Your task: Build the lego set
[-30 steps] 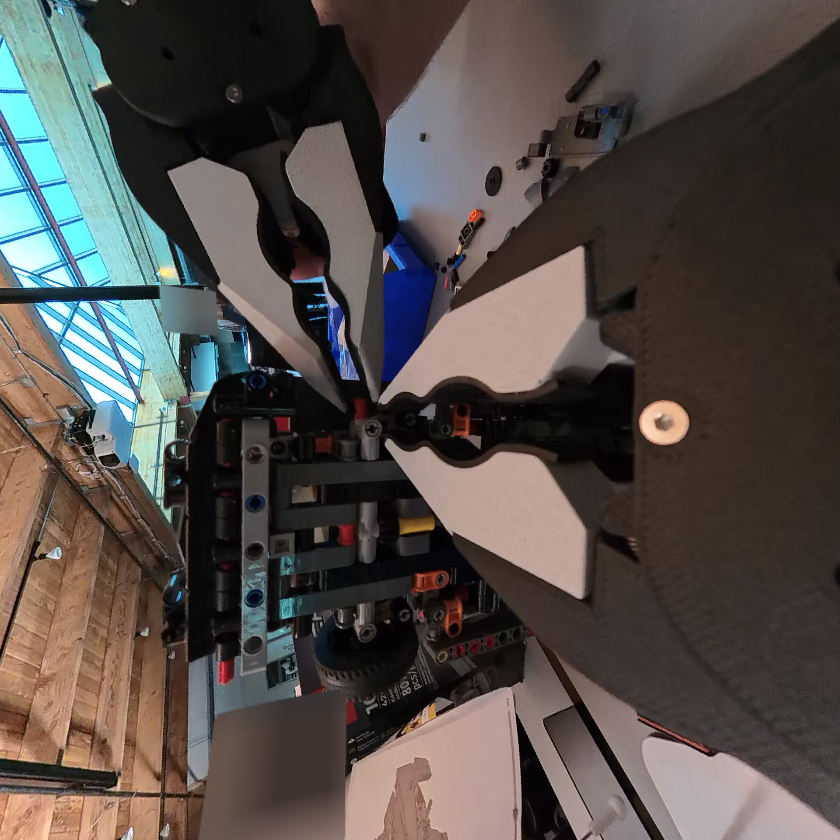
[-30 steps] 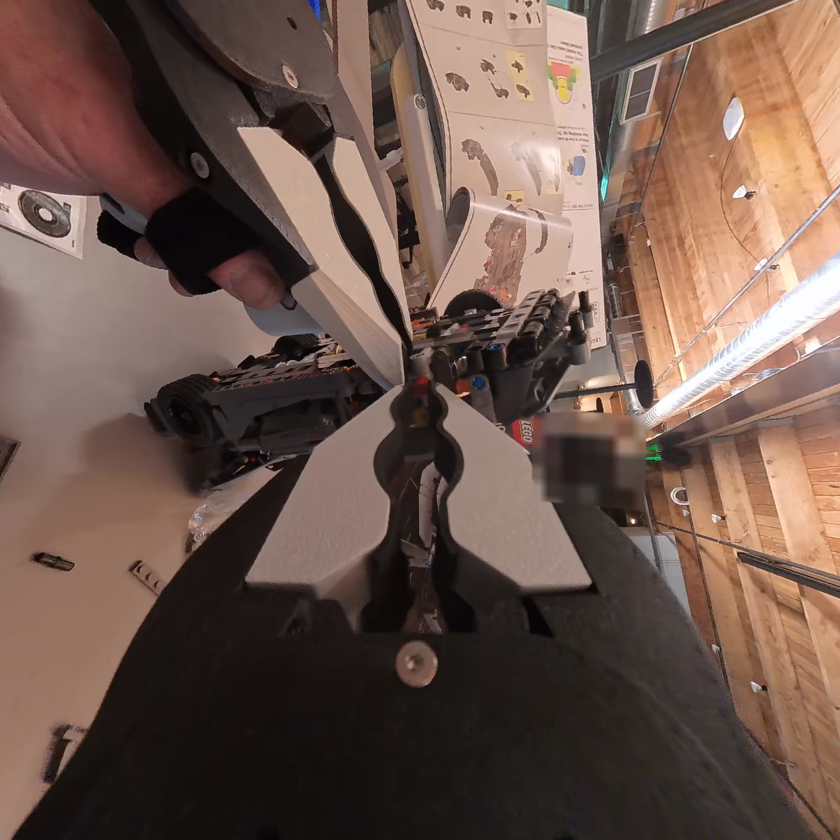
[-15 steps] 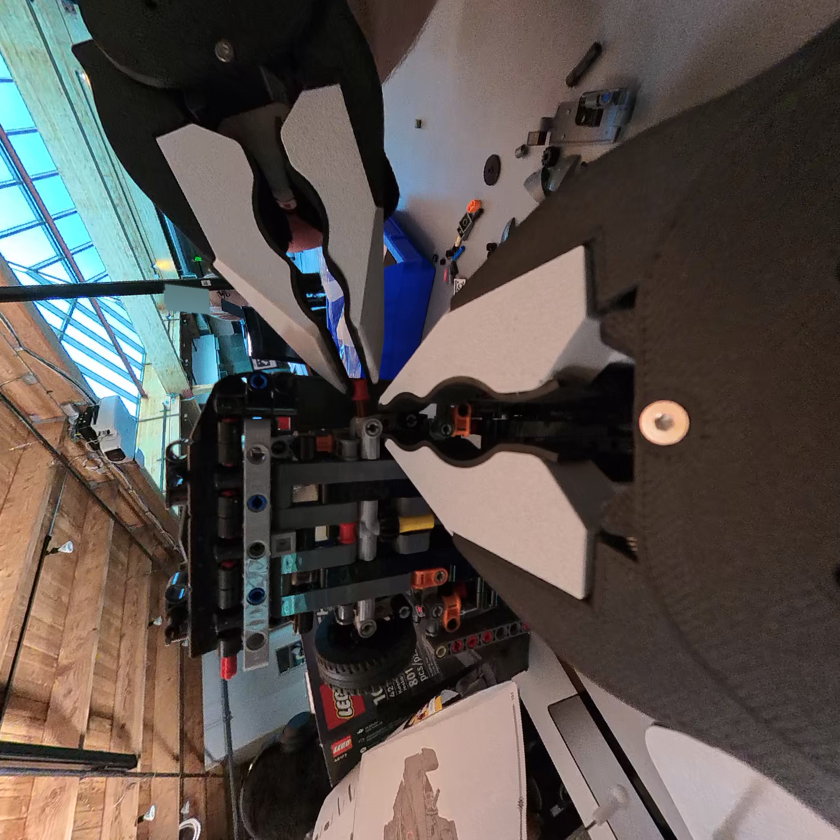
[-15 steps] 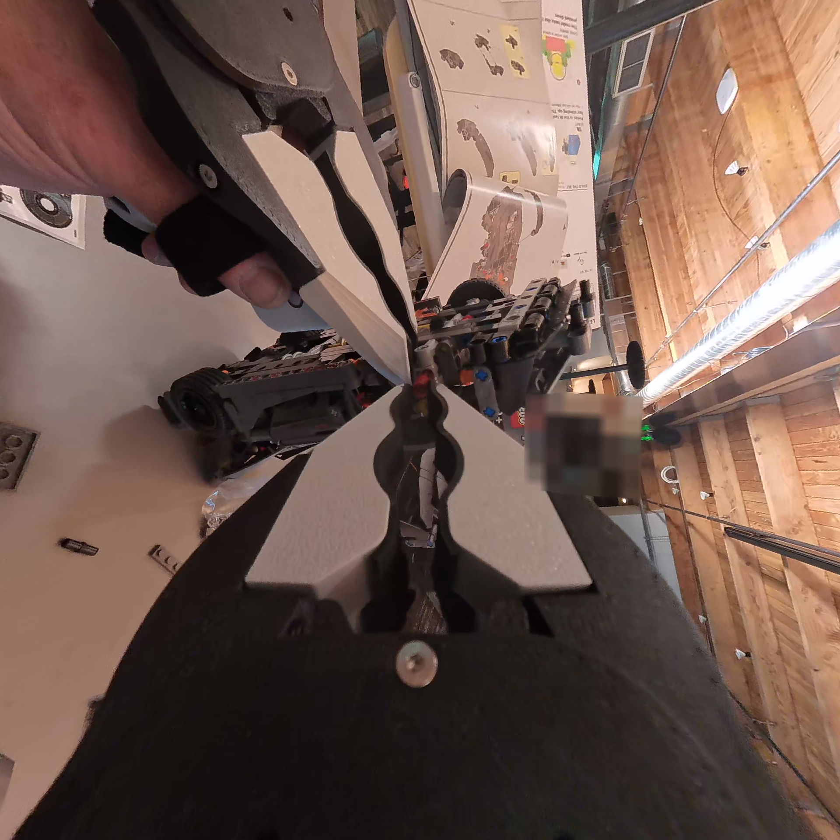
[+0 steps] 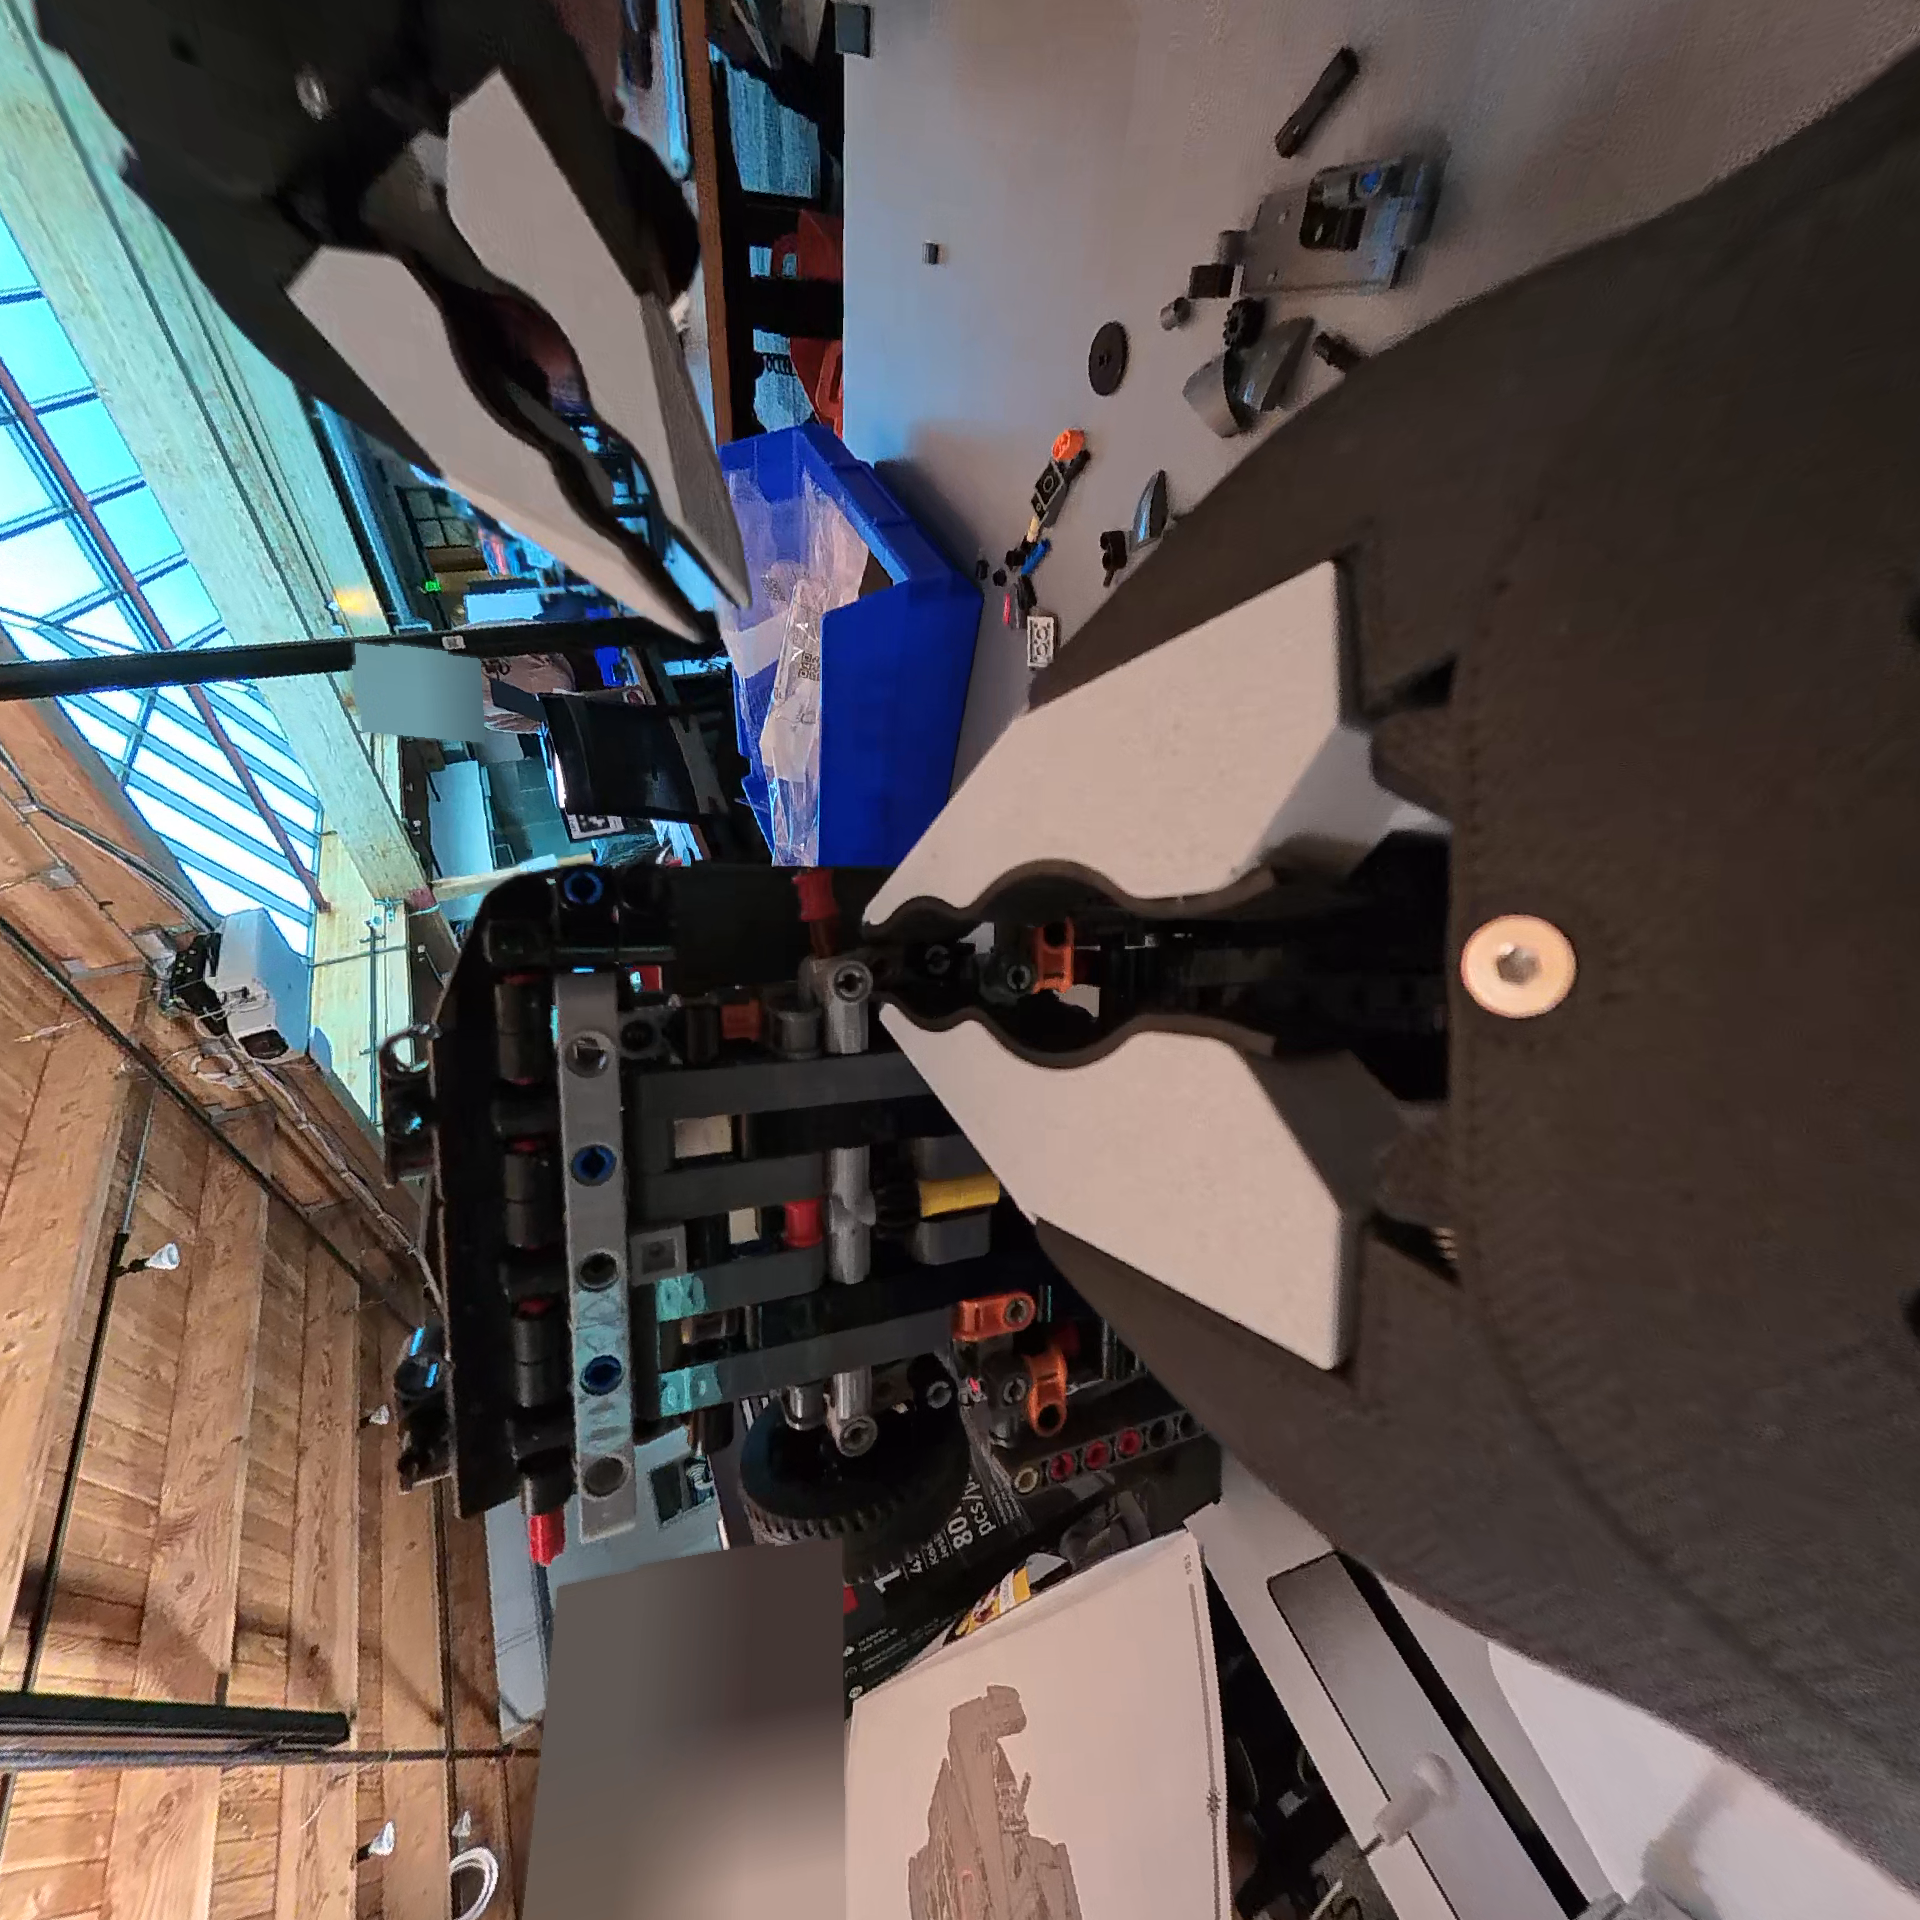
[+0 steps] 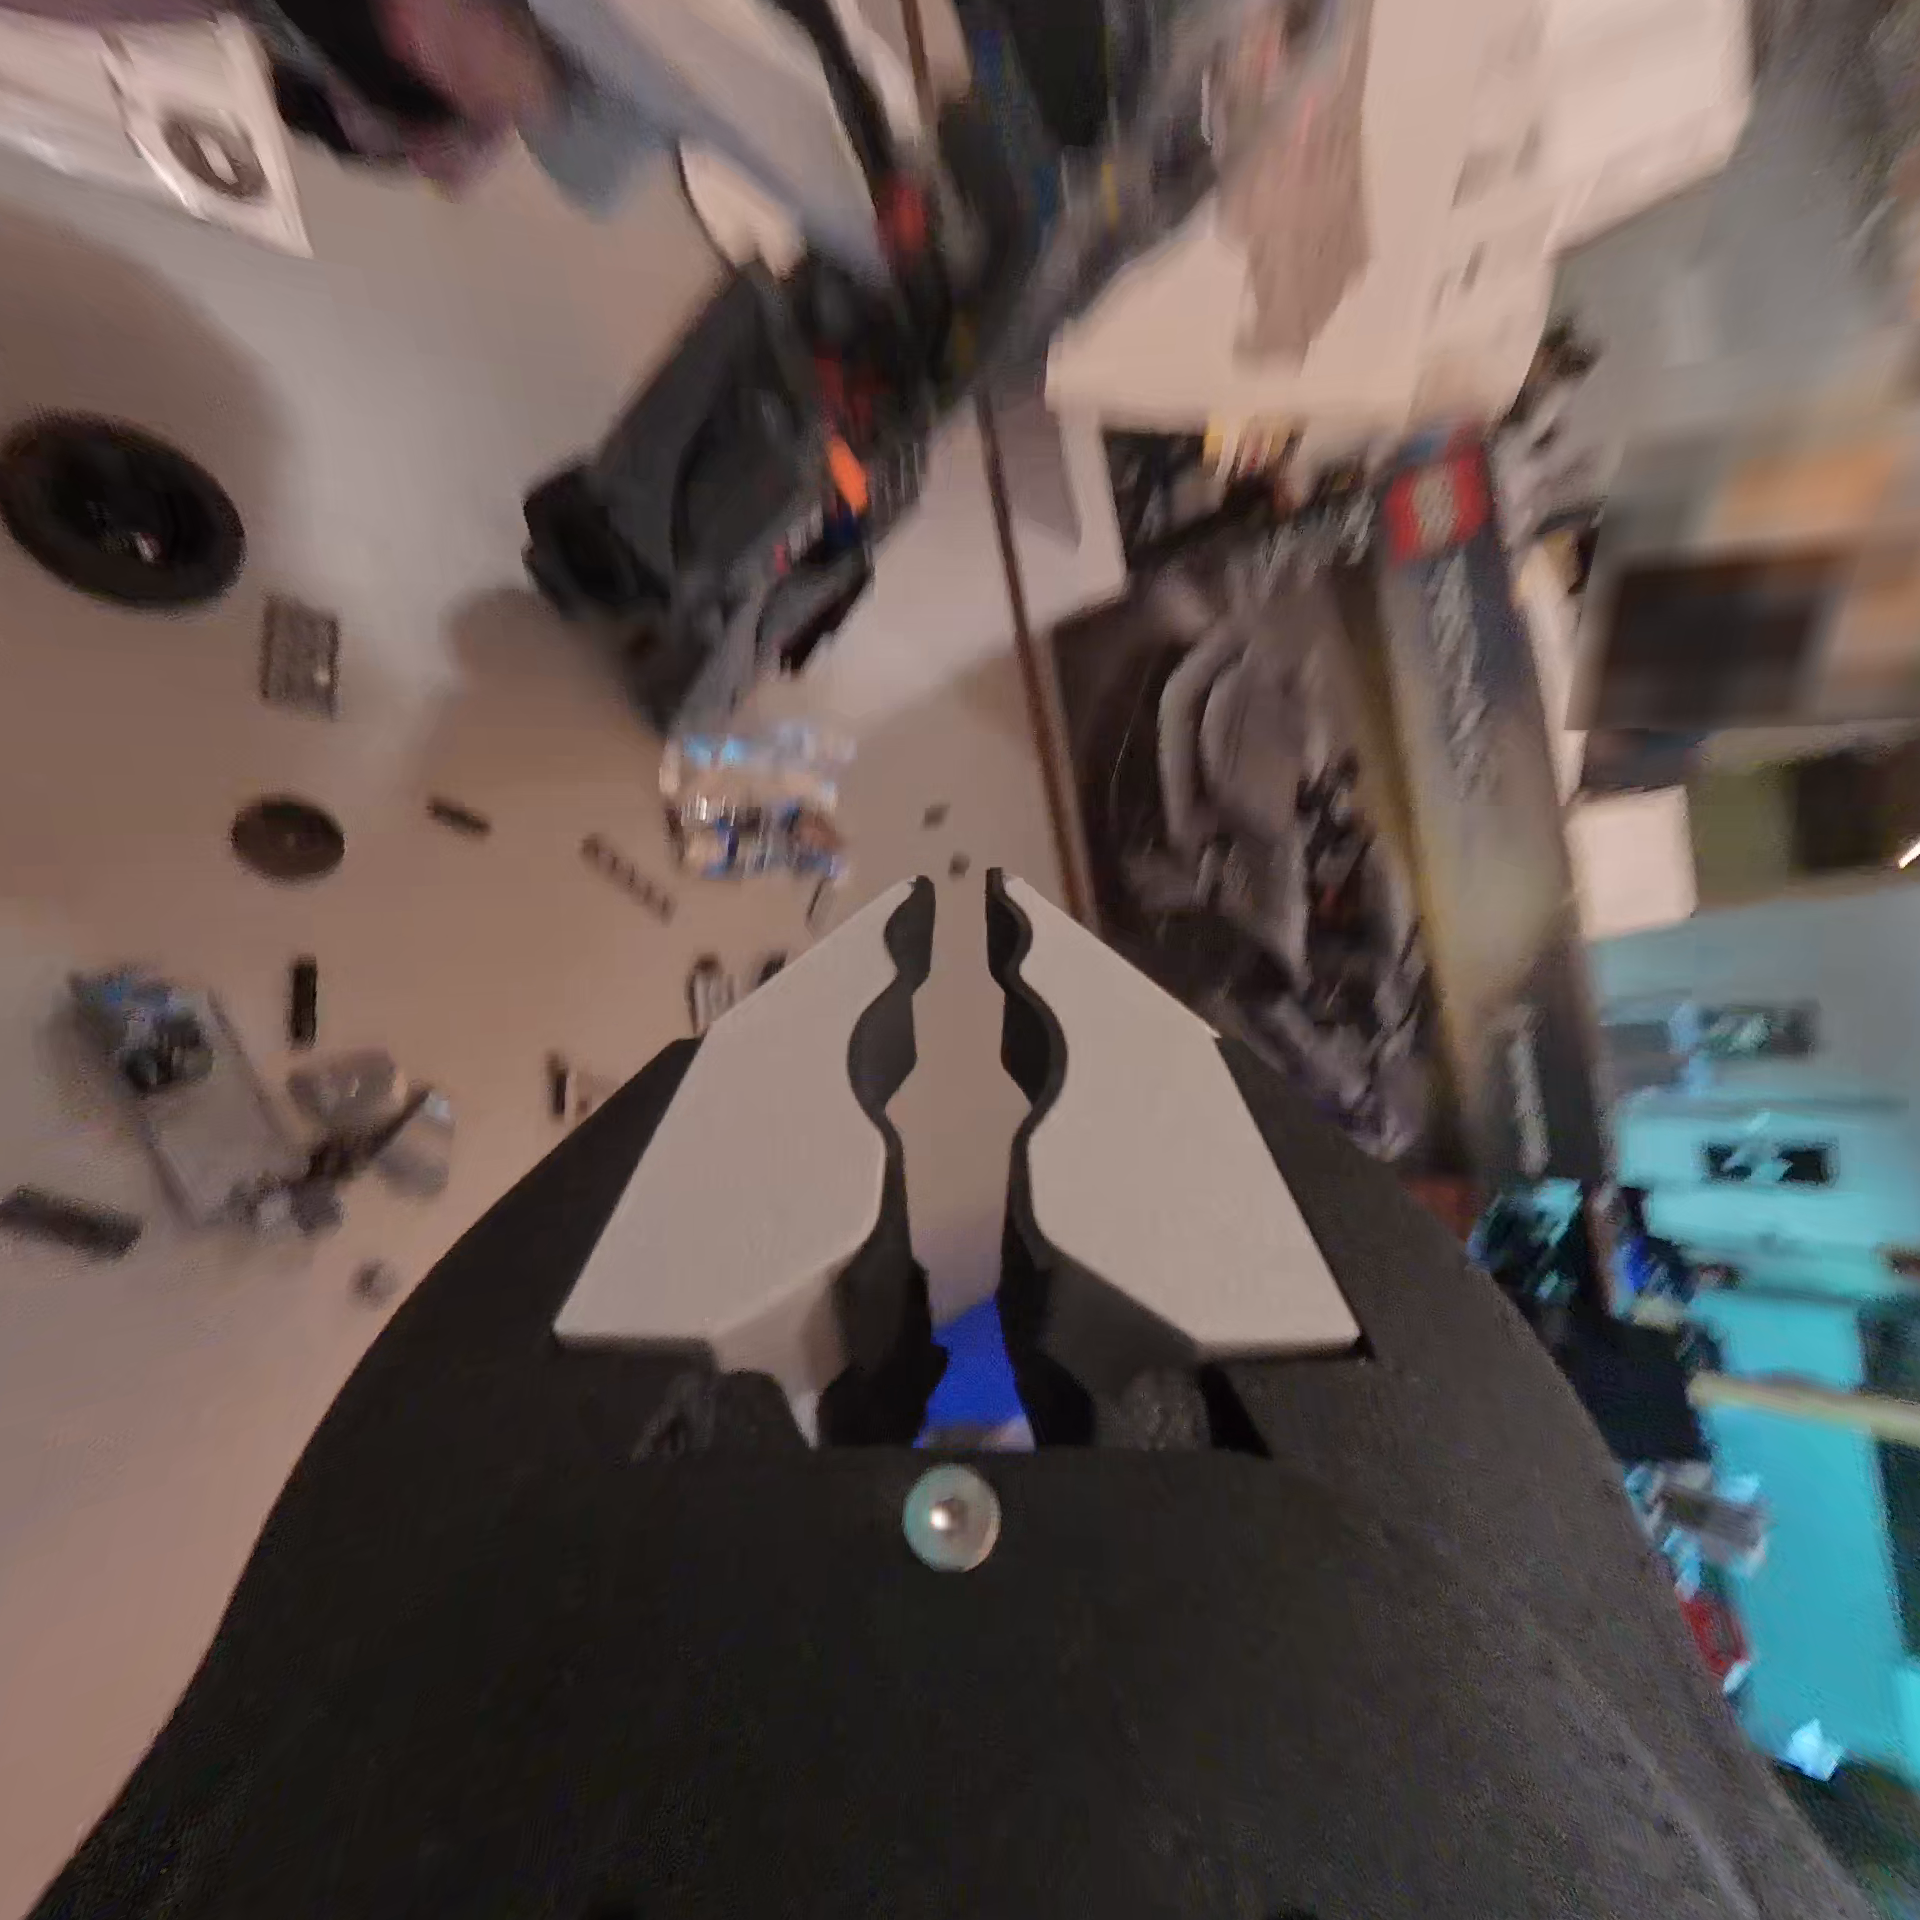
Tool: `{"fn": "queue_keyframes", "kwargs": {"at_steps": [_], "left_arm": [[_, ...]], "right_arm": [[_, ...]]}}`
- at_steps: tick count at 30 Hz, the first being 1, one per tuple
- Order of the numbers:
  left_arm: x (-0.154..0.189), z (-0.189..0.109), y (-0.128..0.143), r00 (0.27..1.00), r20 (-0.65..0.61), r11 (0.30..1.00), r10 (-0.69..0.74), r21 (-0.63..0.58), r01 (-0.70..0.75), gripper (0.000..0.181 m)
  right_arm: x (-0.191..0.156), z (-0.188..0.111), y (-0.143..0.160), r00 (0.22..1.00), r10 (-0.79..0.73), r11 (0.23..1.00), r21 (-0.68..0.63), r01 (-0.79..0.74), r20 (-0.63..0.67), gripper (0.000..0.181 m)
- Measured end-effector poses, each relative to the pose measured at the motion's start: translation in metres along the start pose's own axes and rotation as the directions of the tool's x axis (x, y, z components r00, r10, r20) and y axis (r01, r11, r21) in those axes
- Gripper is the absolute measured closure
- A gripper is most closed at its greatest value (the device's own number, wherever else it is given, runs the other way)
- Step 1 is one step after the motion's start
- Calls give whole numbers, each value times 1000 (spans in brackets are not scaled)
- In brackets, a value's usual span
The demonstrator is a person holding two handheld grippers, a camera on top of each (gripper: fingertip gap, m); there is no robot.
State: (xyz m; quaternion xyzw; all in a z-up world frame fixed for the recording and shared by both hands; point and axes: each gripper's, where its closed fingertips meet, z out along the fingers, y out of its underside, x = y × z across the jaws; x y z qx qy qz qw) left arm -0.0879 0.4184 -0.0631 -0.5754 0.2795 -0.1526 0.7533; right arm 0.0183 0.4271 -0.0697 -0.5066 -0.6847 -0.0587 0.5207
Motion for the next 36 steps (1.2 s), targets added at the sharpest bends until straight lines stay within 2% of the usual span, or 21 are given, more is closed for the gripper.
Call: {"fn": "queue_keyframes", "kwargs": {"at_steps": [3, 5, 10, 13, 18, 30, 33, 36], "left_arm": [[0, 0, 0, 1000, -1, 1000, 17, 0, -17, 175], [0, 0, 0, 999, 4, 999, 32, -3, -32, 175], [-1, 1, 0, 998, 17, 998, 66, -12, -66, 175], [-2, 0, 0, 997, 19, 997, 78, -13, -78, 175], [-1, 1, 1, 994, 20, 994, 108, -24, -108, 176], [-3, 1, 1, 993, 29, 993, 112, -29, -111, 176], [-3, 1, 1, 993, 30, 993, 113, -33, -112, 176], [-4, 1, 1, 994, 30, 994, 107, -33, -106, 176]], "right_arm": [[-11, -5, 67, 985, 139, 968, -225, -113, 102, 172], [-22, -5, 102, 965, 226, 928, -332, -171, 134, 171], [-55, 12, 160, 909, 373, 827, -510, -236, 186, 167], [-65, 24, 185, 877, 438, 783, -562, -265, 198, 166], [-79, 35, 179, 822, 490, 801, -522, -293, 290, 165], [-67, 80, 202, 865, 427, 803, -551, -227, 265, 166], [-71, 79, 201, 852, 429, 801, -563, -205, 300, 167], [-86, 65, 182, 815, 440, 816, -546, -188, 377, 168]]}}
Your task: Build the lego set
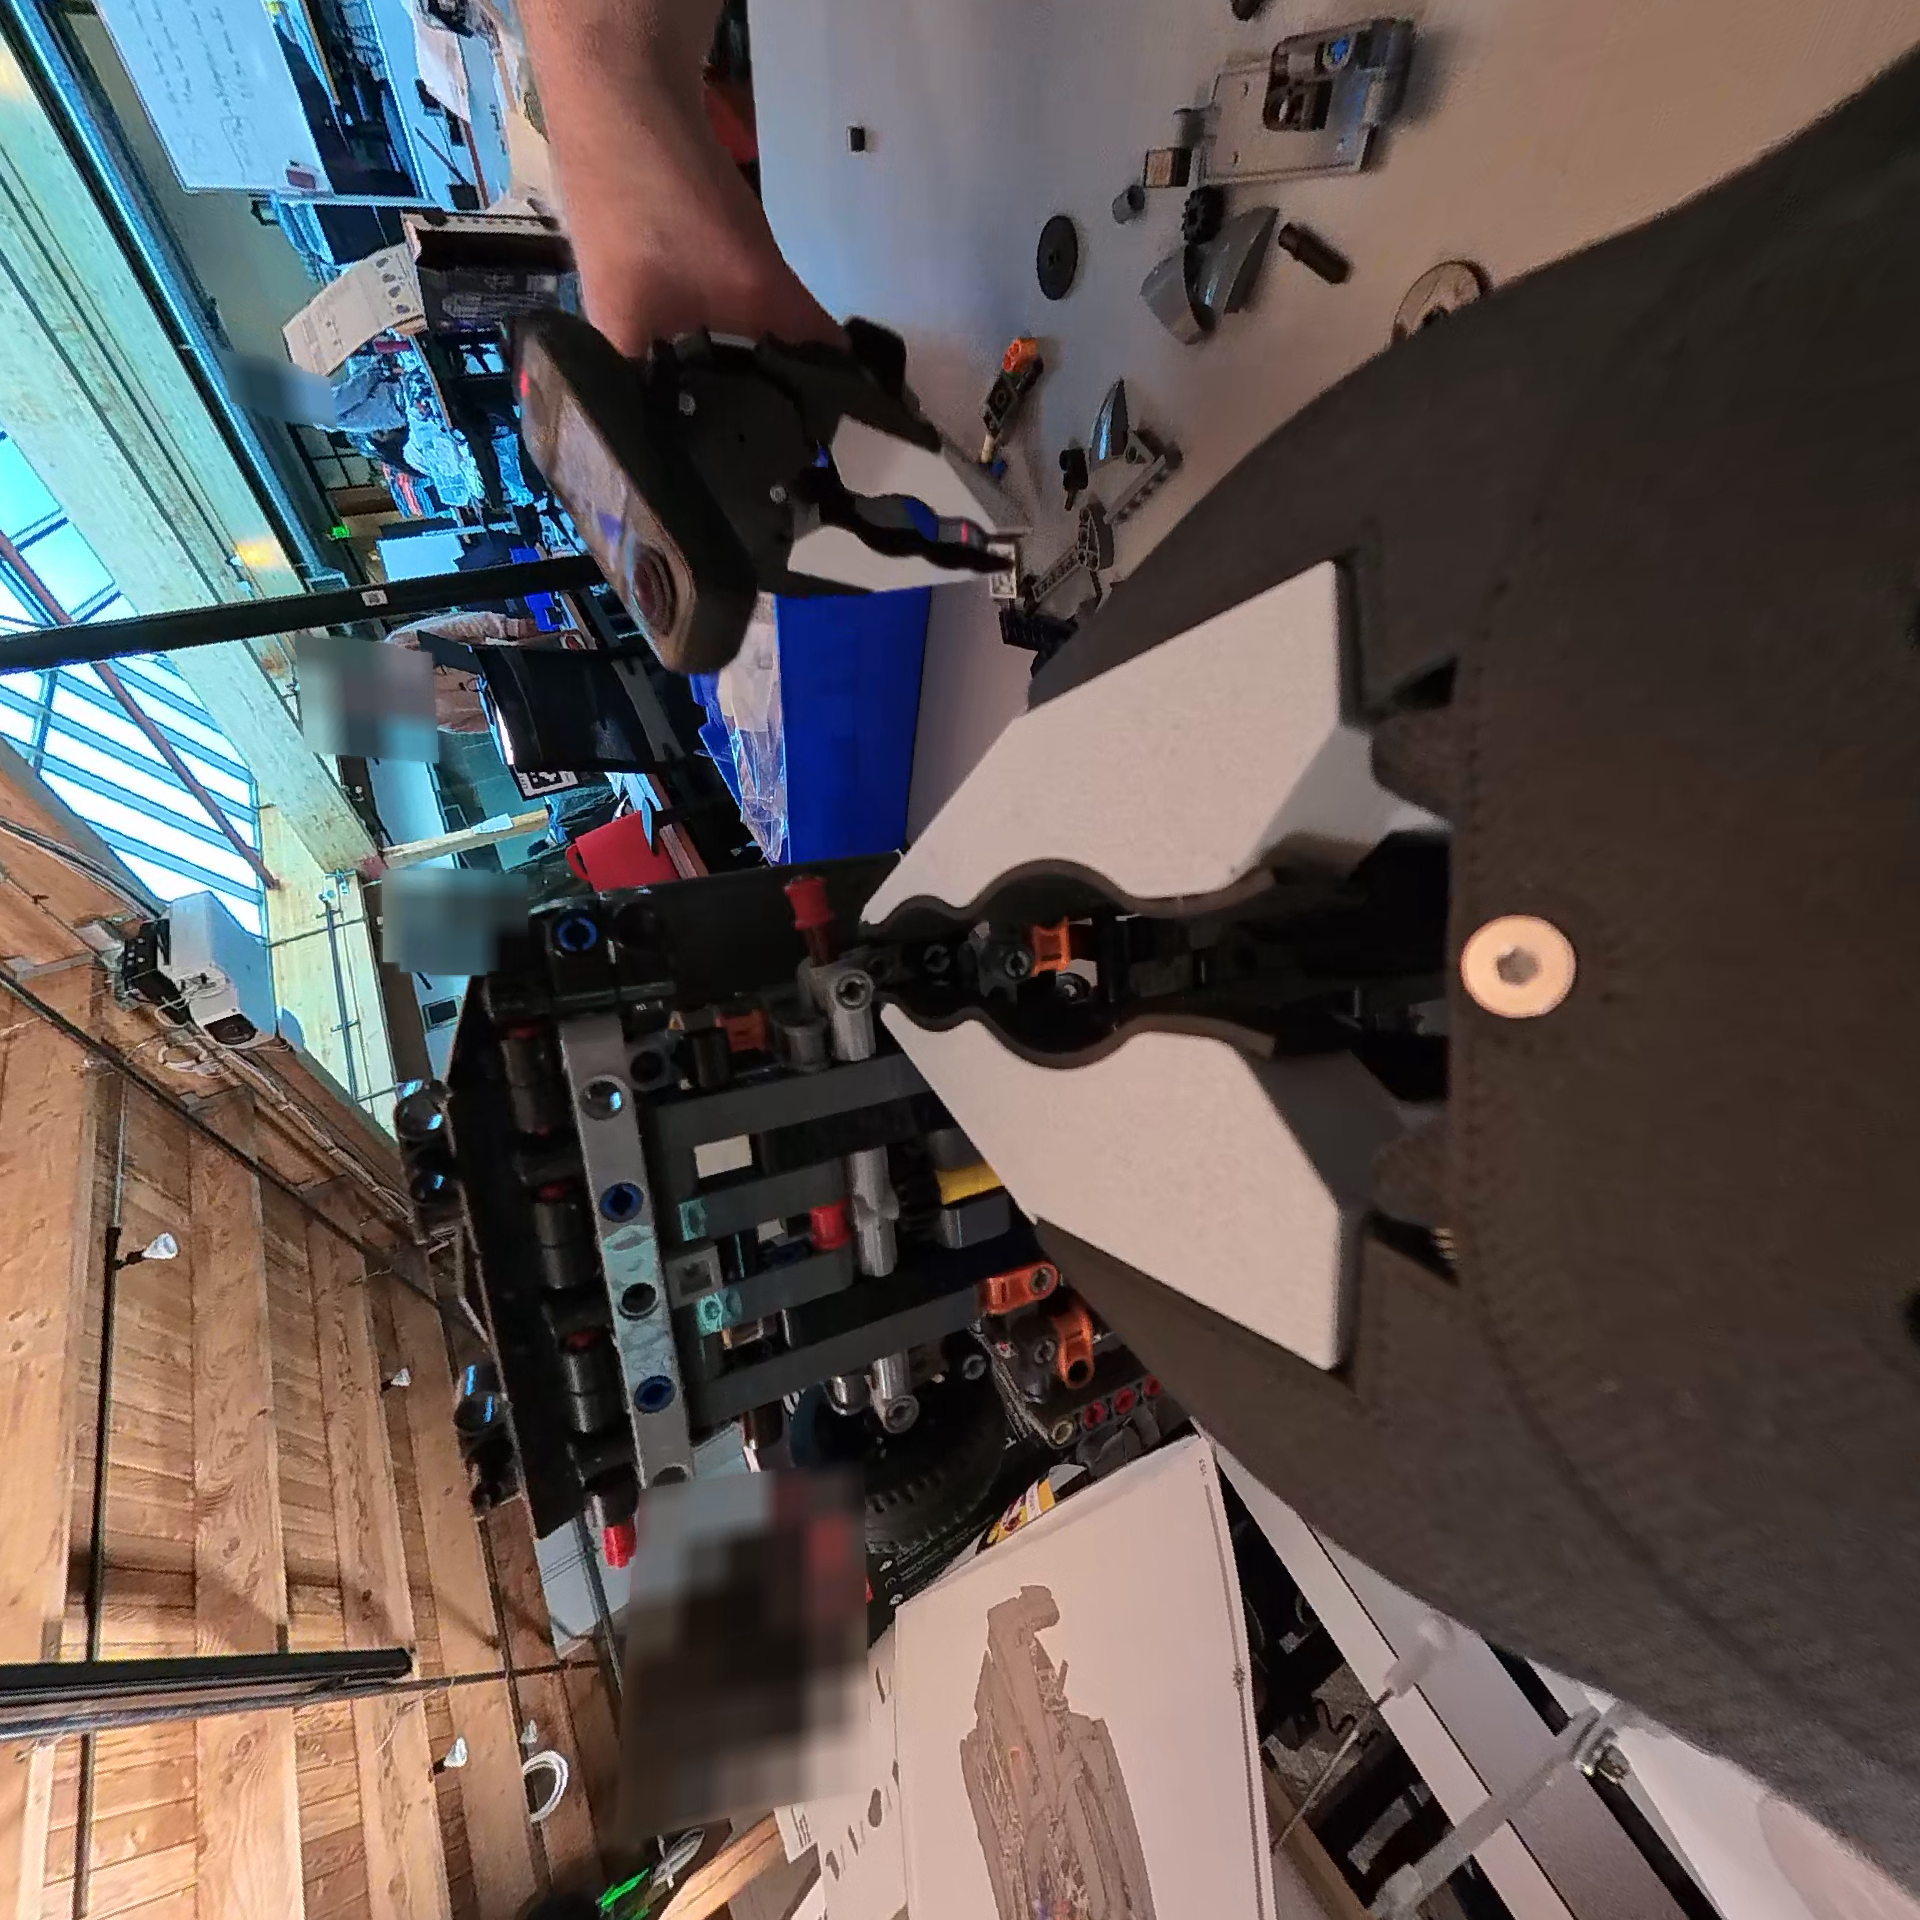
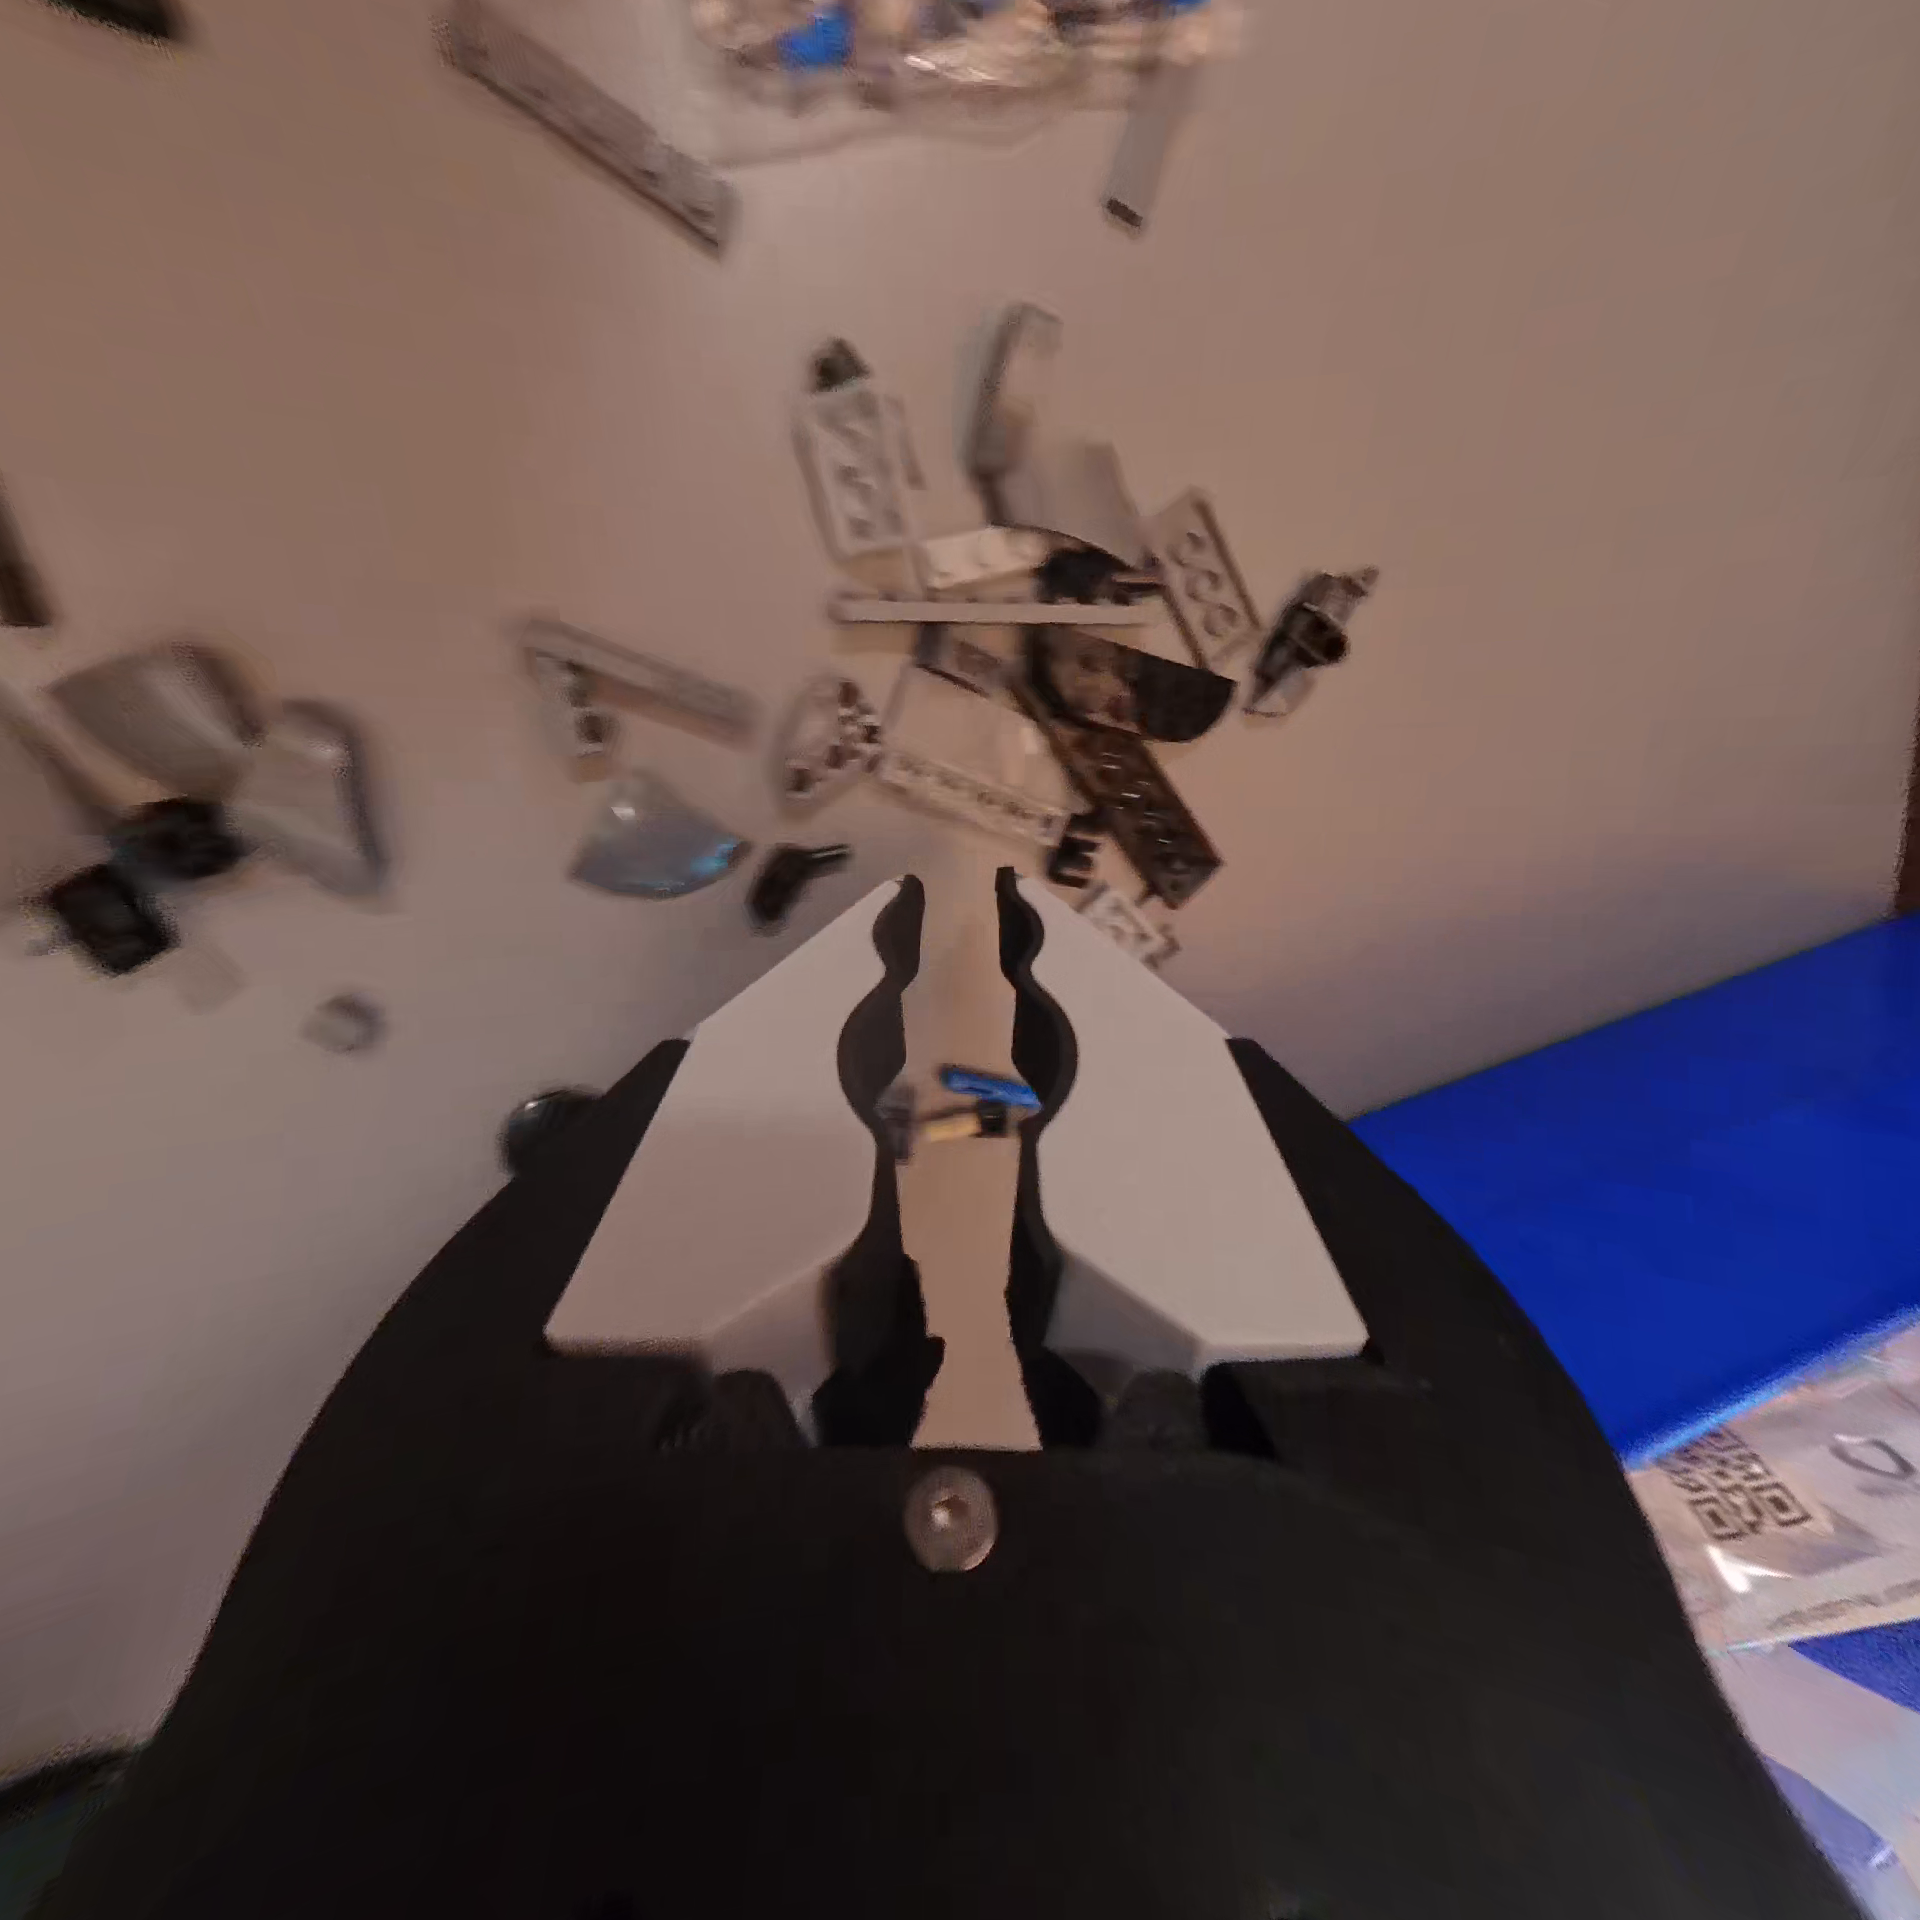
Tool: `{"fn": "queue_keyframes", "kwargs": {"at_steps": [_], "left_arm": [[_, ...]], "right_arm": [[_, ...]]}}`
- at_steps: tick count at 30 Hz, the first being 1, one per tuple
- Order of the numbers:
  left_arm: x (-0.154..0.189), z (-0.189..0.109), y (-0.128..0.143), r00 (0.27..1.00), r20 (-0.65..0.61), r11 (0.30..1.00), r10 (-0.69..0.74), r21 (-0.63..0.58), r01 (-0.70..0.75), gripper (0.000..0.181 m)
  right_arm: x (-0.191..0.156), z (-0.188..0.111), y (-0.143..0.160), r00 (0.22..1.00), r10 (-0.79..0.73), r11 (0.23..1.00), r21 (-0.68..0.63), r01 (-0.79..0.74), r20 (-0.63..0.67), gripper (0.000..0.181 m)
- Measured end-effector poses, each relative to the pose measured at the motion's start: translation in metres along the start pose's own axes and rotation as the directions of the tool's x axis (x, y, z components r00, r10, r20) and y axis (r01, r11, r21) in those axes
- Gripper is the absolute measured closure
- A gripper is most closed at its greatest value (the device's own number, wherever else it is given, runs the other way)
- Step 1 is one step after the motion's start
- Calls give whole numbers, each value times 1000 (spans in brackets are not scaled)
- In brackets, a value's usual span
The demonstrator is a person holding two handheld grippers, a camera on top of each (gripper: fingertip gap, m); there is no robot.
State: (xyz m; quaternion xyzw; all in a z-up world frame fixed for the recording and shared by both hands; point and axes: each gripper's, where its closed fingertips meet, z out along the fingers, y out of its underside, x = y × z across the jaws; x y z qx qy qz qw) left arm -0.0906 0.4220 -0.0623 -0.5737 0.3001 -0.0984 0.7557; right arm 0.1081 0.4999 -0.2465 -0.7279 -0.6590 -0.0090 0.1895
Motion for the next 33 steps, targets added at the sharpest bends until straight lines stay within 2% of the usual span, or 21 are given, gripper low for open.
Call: {"fn": "queue_keyframes", "kwargs": {"at_steps": [4, 7, 10, 16, 18, 21, 24, 26, 30, 33], "left_arm": [[0, 1, 0, 1000, 1, 1000, -2, -1, 2, 175], [0, 1, 0, 1000, 1, 1000, -3, 0, 3, 176], [1, 2, 0, 1000, 1, 1000, -8, 4, 8, 176], [0, 0, 0, 1000, 6, 1000, -3, 3, 3, 175], [0, 0, 0, 1000, 5, 1000, -5, 3, 5, 175], [0, 1, 0, 1000, 3, 1000, -8, 2, 8, 176], [0, 1, 0, 1000, 3, 1000, -7, -2, 7, 176], [-1, 1, 0, 1000, 4, 1000, -8, -2, 8, 176], [-1, 2, 0, 1000, 4, 1000, -9, -2, 9, 176], [0, 2, 0, 1000, 4, 1000, -9, 0, 9, 176]], "right_arm": [[-44, -16, -8, 994, -66, 998, 23, 64, 82, 165], [-59, -30, -17, 992, -122, 991, 66, 119, 37, 164], [-46, -31, -19, 994, -113, 991, 74, 113, -5, 164], [-29, -8, -26, 980, -197, 977, 78, 197, -7, 162], [-17, -4, -24, 978, -205, 978, 39, 206, -32, 163], [-20, -4, -34, 971, -236, 966, 109, 233, 20, 165], [-20, 3, -31, 958, -286, 956, 78, 283, 27, 167], [-13, 6, -30, 962, -272, 961, 52, 271, 5, 169], [5, 1, -31, 980, -196, 977, 88, 196, -14, 169], [4, 3, -27, 976, -217, 973, 78, 216, 10, 167]]}}
